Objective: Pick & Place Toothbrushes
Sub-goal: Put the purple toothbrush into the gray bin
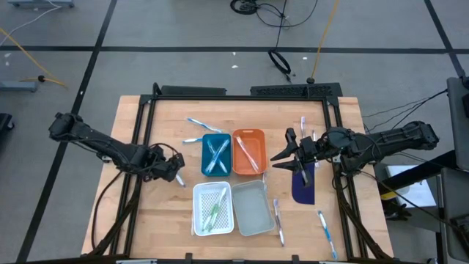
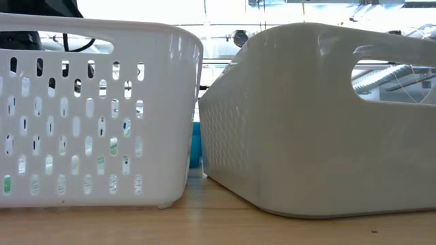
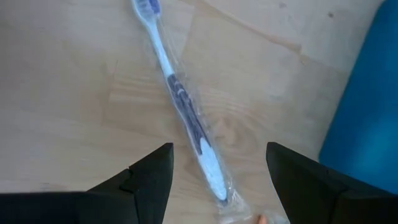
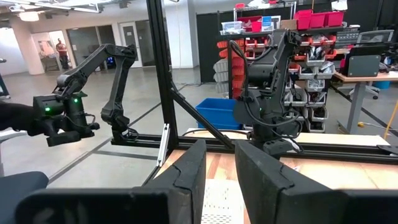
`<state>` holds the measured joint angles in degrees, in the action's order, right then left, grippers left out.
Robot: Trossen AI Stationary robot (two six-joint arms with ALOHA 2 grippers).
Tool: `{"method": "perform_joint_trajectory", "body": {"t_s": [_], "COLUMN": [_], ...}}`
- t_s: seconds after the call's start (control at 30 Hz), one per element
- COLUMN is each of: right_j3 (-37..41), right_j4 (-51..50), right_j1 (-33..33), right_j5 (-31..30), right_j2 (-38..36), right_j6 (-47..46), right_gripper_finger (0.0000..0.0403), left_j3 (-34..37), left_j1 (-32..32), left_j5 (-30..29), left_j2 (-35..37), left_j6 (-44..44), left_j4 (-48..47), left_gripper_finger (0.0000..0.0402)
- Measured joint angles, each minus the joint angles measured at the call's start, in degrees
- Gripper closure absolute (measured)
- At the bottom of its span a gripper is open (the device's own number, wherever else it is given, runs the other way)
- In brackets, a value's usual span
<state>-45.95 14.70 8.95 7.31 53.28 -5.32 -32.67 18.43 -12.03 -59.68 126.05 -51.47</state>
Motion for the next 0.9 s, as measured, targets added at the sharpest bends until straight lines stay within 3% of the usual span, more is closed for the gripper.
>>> {"method": "perform_joint_trajectory", "body": {"t_s": [0.33,0.63,0.9], "right_j3": [0.0,0.0,0.0], "right_j4": [0.0,0.0,0.0], "right_j1": [0.0,0.0,0.0], "right_j5": [0.0,0.0,0.0], "right_j2": [0.0,0.0,0.0], "right_j6": [0.0,0.0,0.0], "right_gripper_finger": [0.0326,0.0326,0.0326], "left_j3": [3.6,10.1,12.1], "left_j1": [-2.6,-4.4,-6.5], "left_j5": [2.0,3.7,5.0], "left_j2": [0.0,0.1,0.3], "left_j6": [1.3,2.6,3.3], "left_j4": [0.0,10.5,12.3], "left_gripper_finger": [0.0144,0.0144,0.0145]}}
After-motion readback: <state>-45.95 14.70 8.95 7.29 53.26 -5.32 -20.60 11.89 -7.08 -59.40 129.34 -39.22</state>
